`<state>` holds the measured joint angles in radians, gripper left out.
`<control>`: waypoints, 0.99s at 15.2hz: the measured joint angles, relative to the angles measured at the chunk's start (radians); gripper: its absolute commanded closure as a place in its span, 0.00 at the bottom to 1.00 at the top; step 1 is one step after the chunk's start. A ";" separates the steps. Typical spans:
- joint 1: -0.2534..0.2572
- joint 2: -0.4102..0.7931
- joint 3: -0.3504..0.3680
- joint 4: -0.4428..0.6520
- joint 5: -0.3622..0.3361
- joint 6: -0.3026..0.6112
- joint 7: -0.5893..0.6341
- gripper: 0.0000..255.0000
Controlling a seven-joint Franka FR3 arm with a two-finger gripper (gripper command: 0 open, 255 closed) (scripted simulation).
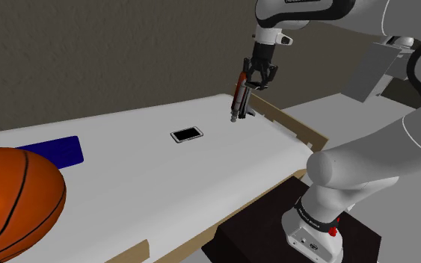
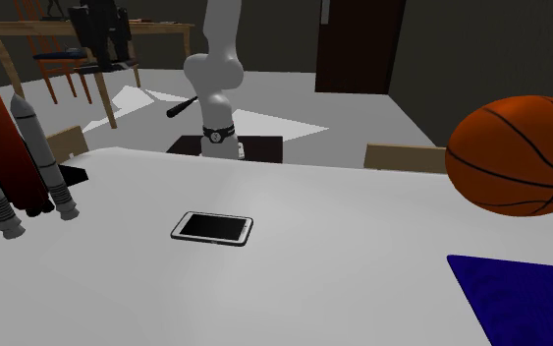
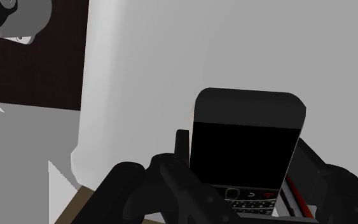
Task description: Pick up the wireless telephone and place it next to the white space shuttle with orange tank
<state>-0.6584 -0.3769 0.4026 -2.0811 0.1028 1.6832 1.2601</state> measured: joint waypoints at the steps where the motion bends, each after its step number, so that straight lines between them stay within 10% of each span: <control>1: 0.000 0.000 0.001 -0.015 0.000 0.015 0.000 1.00; 15: 0.006 0.015 0.021 -0.189 0.007 0.204 0.006 1.00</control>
<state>-0.6520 -0.3616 0.4238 -2.2699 0.1102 1.8869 1.2658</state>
